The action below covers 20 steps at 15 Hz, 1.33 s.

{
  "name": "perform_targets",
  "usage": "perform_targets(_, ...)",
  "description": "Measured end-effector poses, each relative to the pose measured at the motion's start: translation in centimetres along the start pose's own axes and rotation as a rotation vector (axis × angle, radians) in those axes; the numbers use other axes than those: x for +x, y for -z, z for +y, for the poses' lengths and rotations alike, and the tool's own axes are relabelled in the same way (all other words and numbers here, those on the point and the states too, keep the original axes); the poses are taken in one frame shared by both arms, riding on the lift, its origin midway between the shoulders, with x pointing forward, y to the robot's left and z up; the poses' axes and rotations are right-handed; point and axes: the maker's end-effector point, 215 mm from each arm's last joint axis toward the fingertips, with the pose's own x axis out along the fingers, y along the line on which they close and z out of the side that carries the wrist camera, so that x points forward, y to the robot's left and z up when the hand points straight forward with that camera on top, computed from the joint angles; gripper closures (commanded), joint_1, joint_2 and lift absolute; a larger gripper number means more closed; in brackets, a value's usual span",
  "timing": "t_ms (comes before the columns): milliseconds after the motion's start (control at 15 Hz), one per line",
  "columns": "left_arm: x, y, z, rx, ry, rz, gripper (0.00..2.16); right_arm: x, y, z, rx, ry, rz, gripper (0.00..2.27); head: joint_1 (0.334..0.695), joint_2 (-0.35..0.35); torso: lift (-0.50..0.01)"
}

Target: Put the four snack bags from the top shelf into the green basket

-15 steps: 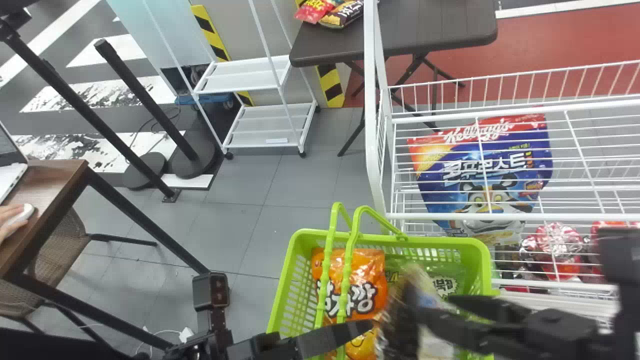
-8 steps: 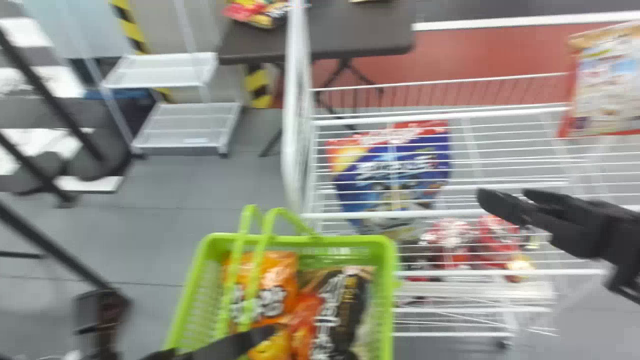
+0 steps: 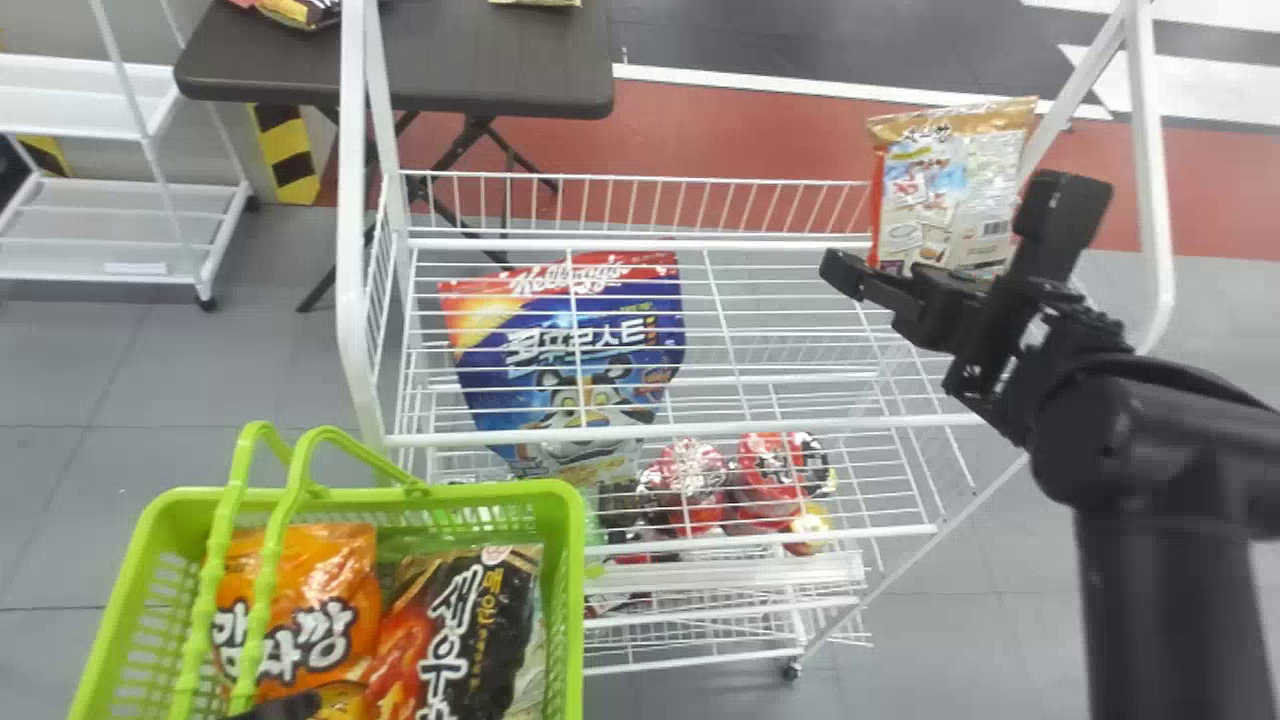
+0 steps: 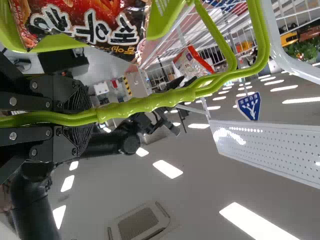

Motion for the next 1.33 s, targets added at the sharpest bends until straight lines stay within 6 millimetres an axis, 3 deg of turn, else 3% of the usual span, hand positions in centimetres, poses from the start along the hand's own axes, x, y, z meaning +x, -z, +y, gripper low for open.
perform_targets(200, -0.1, -0.1, 0.0, 0.001, -0.001, -0.004, 2.15, 2.5, -1.3, -3.7, -0.039, 0.099, -0.013, 0.03, 0.695, -0.240, -0.001)
perform_targets(400, -0.3, -0.2, 0.1, 0.000, -0.007, -0.008, 2.15, 4.5, -2.4, -6.1, -0.094, 0.172, -0.021, 0.13, 0.695, -0.262, -0.001)
perform_targets(533, -0.5, -0.2, 0.2, -0.001, -0.011, -0.012, 2.15, 5.8, -2.3, -6.5, -0.121, 0.188, -0.007, 0.69, 0.695, -0.263, -0.001)
perform_targets(600, -0.6, -0.3, 0.3, -0.001, -0.013, -0.016, 2.15, 6.1, -2.0, -6.4, -0.122, 0.187, 0.003, 1.20, 0.695, -0.260, -0.001)
perform_targets(667, -0.8, -0.3, 0.3, -0.002, -0.014, -0.020, 2.15, 6.2, -1.7, -6.4, -0.121, 0.187, 0.009, 1.85, 0.695, -0.258, -0.001)
perform_targets(733, -1.0, -0.4, 0.4, -0.002, -0.017, -0.024, 2.15, 6.1, -1.2, -6.5, -0.115, 0.186, 0.015, 2.17, 0.695, -0.255, -0.001)
perform_targets(1333, -1.2, -0.4, 0.6, -0.007, -0.020, -0.031, 2.15, 3.0, -1.4, -6.9, -0.026, 0.181, -0.015, 2.25, 0.695, -0.266, -0.001)
